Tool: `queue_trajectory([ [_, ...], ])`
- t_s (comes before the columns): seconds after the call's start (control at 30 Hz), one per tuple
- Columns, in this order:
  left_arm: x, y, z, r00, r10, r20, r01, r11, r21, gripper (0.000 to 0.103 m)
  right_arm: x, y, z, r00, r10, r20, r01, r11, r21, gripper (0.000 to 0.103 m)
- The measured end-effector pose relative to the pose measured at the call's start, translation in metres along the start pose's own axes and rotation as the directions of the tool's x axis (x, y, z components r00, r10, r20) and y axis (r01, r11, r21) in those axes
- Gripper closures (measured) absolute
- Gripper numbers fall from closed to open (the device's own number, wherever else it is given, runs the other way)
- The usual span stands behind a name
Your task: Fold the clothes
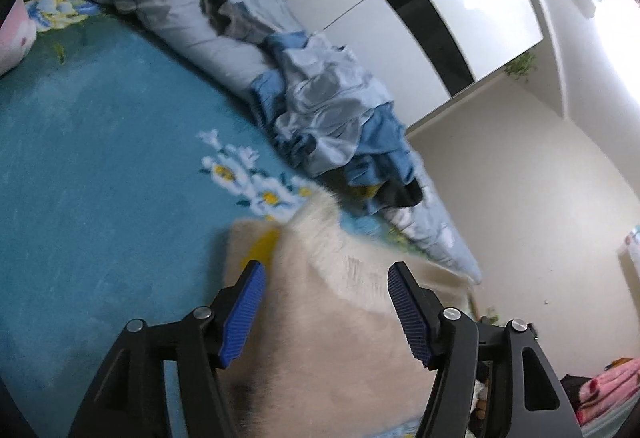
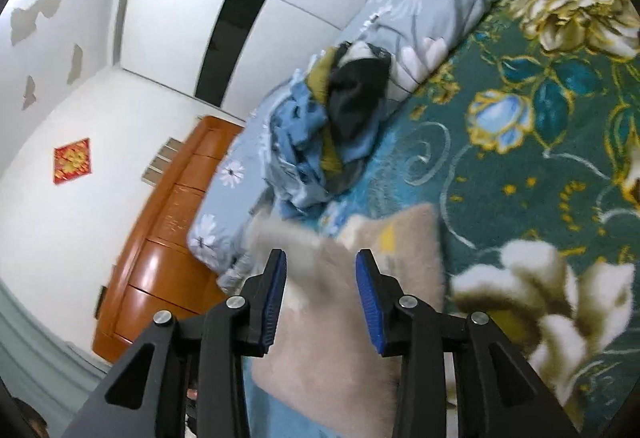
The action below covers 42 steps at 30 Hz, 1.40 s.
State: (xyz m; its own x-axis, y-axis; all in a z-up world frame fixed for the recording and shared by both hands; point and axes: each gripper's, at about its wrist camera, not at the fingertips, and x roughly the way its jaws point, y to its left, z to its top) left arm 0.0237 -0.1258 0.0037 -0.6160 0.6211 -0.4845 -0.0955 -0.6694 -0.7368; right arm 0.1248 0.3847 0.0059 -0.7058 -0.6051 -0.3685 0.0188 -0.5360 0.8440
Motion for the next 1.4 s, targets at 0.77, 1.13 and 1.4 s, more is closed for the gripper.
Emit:
queue_trajectory([
  [0.77,-0.001,-0.031,-0.009,0.997,0.042,0.063,-0.052,0.984,0.171,0.089,0.016,0.034,-0.013,0.998,-0.046,0.051,0.053,0.986,-0.158,0.091],
  [1.13,0.029,0.012,-0.016,0.991,0.129,-0.041,-0.125,0.987,0.099,0.089,0.043,-0.021,-0.018,0.988,-0.154,-0.003,0.153,0.988,-0.007,0.091],
  [1.4,0.026,0.009,-0.014,0.992,0.114,-0.059,-0.108,0.989,0.099,0.086,0.044,-0.005,-0.017,0.981,-0.192,-0.017,0.189,0.977,-0.094,0.088],
])
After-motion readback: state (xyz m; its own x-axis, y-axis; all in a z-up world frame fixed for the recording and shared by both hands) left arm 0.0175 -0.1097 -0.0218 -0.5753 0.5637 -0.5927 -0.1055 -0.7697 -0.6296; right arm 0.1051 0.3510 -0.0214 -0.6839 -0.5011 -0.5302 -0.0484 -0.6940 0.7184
